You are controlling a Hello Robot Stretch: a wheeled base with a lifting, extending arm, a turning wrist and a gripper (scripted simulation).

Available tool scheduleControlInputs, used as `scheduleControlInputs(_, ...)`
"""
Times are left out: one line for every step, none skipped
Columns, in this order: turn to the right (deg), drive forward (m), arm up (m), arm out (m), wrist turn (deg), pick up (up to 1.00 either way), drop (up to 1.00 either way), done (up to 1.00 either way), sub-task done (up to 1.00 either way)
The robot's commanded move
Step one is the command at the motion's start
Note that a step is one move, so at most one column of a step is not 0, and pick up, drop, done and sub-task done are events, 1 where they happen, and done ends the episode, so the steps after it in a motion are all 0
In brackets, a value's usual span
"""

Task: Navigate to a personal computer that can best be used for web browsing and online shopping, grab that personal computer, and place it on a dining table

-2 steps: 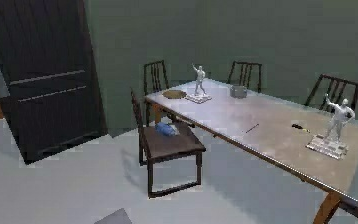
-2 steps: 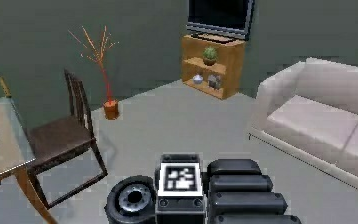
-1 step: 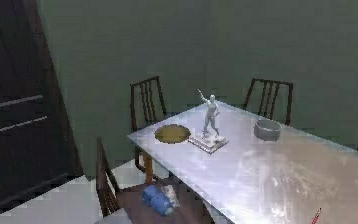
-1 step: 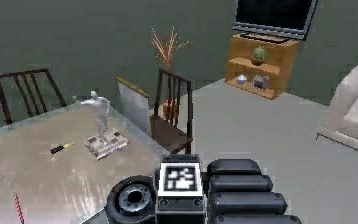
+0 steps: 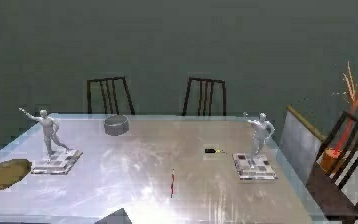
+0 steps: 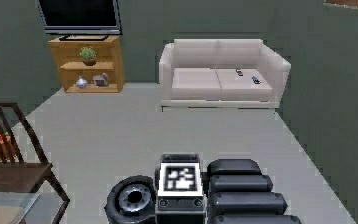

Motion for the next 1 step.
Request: scheduleControlInputs(36.0, 0.00, 0.00, 0.00, 0.0, 0.00, 0.00, 0.00, 0.00)
